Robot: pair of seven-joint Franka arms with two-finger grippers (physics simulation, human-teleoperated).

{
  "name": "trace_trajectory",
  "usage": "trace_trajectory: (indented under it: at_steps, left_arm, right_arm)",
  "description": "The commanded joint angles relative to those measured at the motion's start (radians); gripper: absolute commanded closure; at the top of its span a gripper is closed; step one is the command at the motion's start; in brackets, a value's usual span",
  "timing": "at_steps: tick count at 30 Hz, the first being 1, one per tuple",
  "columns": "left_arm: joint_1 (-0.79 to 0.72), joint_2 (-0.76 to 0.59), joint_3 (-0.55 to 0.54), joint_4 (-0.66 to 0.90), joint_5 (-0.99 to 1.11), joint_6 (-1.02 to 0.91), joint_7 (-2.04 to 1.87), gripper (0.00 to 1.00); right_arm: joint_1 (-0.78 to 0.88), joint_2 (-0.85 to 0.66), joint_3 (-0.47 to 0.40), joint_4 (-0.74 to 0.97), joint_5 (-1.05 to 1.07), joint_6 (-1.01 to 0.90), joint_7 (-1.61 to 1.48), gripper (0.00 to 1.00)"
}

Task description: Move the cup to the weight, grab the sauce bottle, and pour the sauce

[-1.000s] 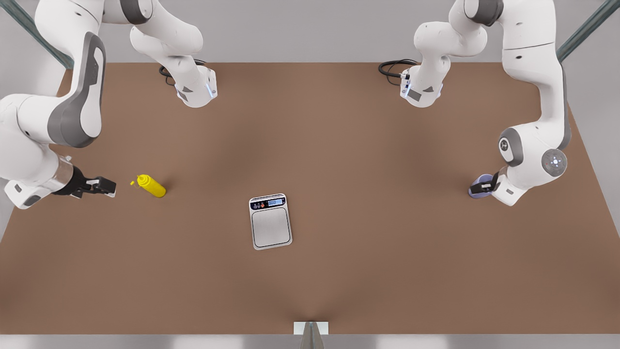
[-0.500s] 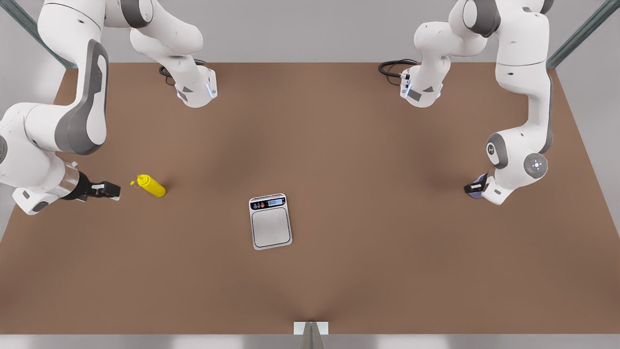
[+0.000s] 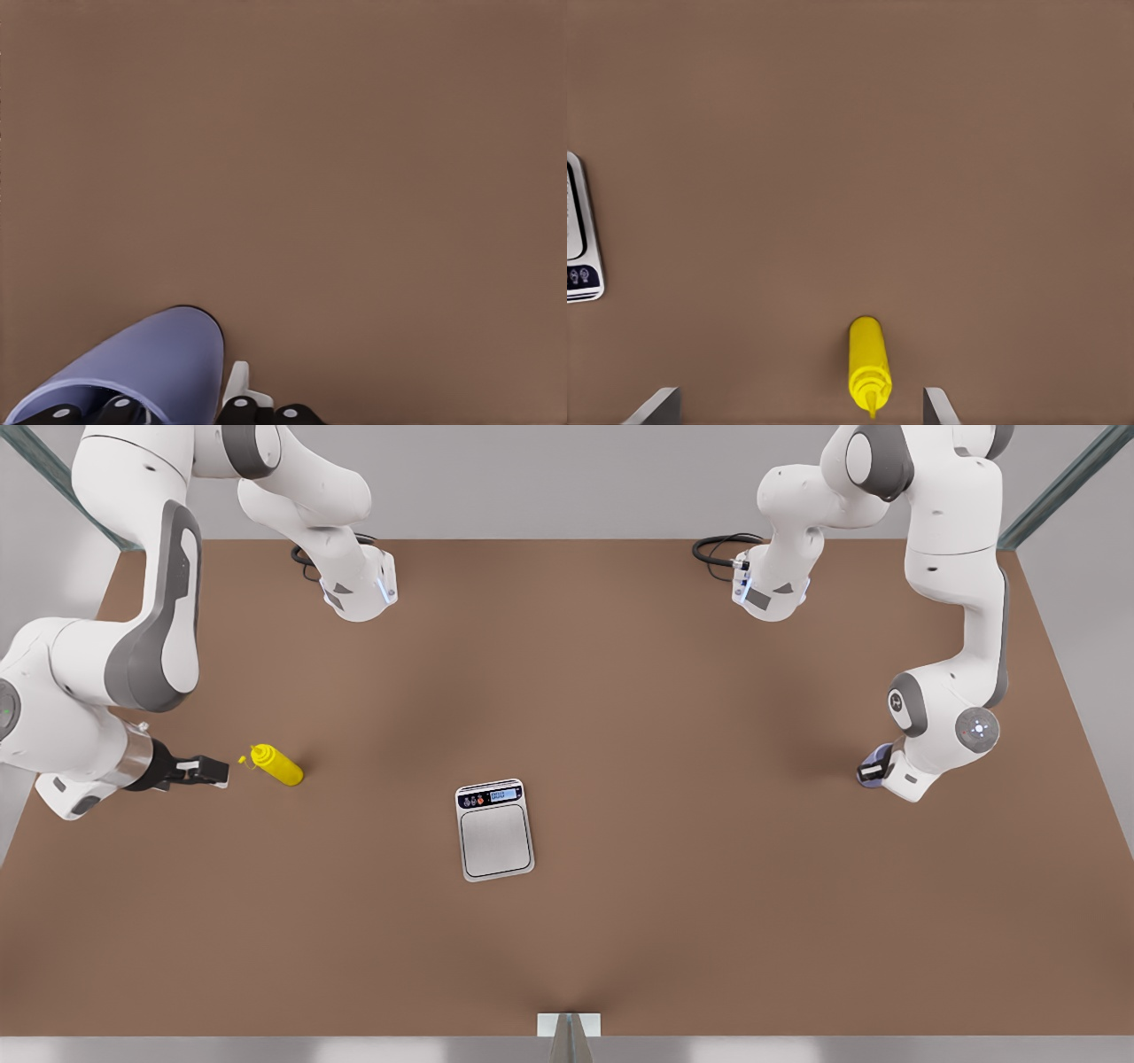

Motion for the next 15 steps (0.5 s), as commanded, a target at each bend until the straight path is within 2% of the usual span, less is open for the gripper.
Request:
trace_trajectory:
  at_steps: [1,4,10,15]
  left_arm:
    - [0.000,0.001,0.001,0.000,0.000,0.002,0.000,0.64]
    - [0.000,0.009,0.000,0.000,0.000,0.012,0.000,0.71]
    - [0.000,0.015,0.000,0.002,0.000,0.015,-0.002,0.72]
    - [0.000,0.015,0.000,0.003,0.000,0.015,0.000,0.72]
  right_arm:
    - [0.000,0.000,0.000,0.000,-0.001,0.000,0.000,0.00]
    - [-0.002,0.000,0.000,0.000,0.004,0.002,-0.003,0.00]
    - [-0.003,0.000,0.000,-0.005,0.022,0.006,-0.027,0.00]
    - [-0.159,-0.002,0.000,-0.038,0.088,0.043,-0.707,0.00]
